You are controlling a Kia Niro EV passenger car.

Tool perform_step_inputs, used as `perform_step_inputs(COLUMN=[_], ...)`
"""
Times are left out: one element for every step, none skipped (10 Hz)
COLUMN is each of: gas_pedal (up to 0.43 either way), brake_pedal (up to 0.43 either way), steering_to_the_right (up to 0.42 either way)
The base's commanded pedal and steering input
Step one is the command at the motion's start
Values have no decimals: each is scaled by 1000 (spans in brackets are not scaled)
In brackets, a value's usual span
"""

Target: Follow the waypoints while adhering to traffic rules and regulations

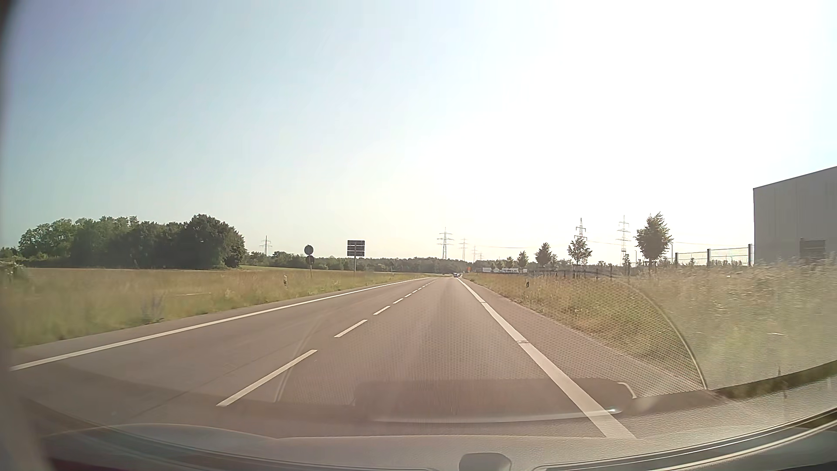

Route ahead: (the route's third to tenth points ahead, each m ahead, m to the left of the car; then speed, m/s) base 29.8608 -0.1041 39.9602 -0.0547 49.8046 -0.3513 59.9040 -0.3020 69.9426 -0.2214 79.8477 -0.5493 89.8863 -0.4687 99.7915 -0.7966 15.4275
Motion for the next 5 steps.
perform_step_inputs(gas_pedal=[169, 157, 157, 157, 157], brake_pedal=[18, 18, 18, 18, 18], steering_to_the_right=[6, 5, 6, 5, 5])
